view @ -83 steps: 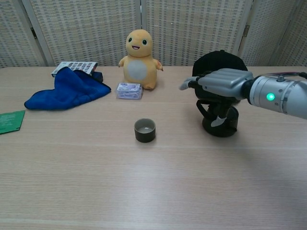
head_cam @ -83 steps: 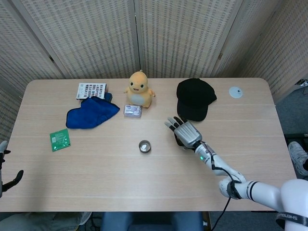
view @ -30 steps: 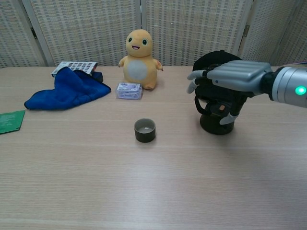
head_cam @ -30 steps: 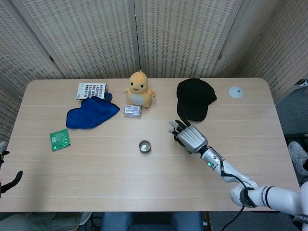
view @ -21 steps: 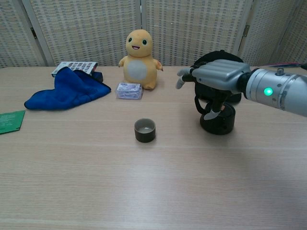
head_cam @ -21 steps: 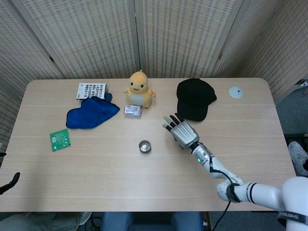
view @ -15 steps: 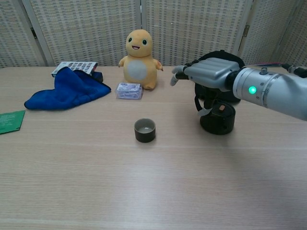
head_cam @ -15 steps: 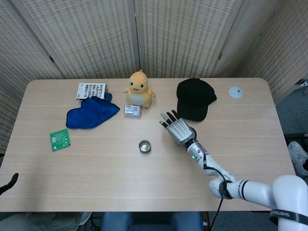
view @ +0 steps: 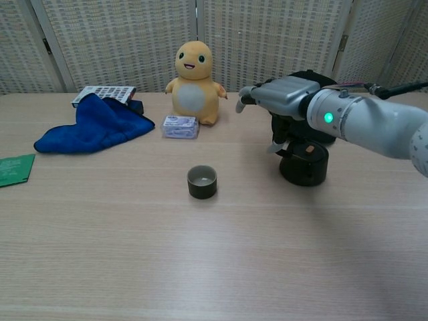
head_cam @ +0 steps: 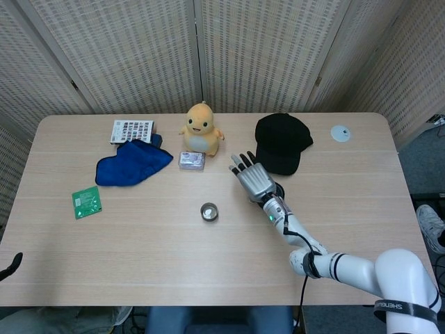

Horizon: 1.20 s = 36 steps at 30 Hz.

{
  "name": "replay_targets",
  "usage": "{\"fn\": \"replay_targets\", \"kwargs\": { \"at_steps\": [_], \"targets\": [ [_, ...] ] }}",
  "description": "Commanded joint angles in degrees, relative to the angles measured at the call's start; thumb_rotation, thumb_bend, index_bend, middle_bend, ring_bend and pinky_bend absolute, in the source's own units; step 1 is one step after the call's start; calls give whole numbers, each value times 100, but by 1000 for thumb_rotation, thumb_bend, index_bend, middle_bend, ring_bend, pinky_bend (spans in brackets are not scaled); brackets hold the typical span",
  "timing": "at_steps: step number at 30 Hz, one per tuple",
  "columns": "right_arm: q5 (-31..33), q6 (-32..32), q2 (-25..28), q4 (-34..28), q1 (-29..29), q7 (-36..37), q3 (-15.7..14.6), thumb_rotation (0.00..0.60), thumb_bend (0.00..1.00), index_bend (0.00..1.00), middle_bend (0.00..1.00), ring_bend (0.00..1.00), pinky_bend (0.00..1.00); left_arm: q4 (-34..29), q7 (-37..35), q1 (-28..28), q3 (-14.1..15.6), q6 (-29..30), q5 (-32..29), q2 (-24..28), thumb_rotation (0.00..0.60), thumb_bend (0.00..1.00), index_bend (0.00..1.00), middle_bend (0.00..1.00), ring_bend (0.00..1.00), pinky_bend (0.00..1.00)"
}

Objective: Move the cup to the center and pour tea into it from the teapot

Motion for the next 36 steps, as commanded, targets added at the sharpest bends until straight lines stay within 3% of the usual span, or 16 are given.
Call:
{"fn": "replay_targets", "kwargs": {
  "at_steps": [1,10,16,19,36],
  "targets": [
    [103,-29,-57,101,70,-20,55,600,0,178,0,0,0,17,-15,1,-5,-9,-9,-8,600,246,74,279,375,290],
    [116,-51,282,-338,41,262,98,600,5,183,23,0,0,68,-66,4,-29,-35,-27,-18,600,246,73,280,375,290],
    [-6,-110,657,-808,-13,552,62,600,42,437,166,0,0,68,-59,18,-27,-30,-19,-20,600,246,73,280,375,290],
    [48,-184,733,-870,4,565,13,600,42,479,199,0,0,57,-45,28,-18,-30,-16,-17,600,246,73,280,375,290],
    [549,-594,680,-524,270,383,-358,600,0,510,217,0,0,10,5,94,-10,-48,-114,32,600,246,74,277,375,290]
  ]
}}
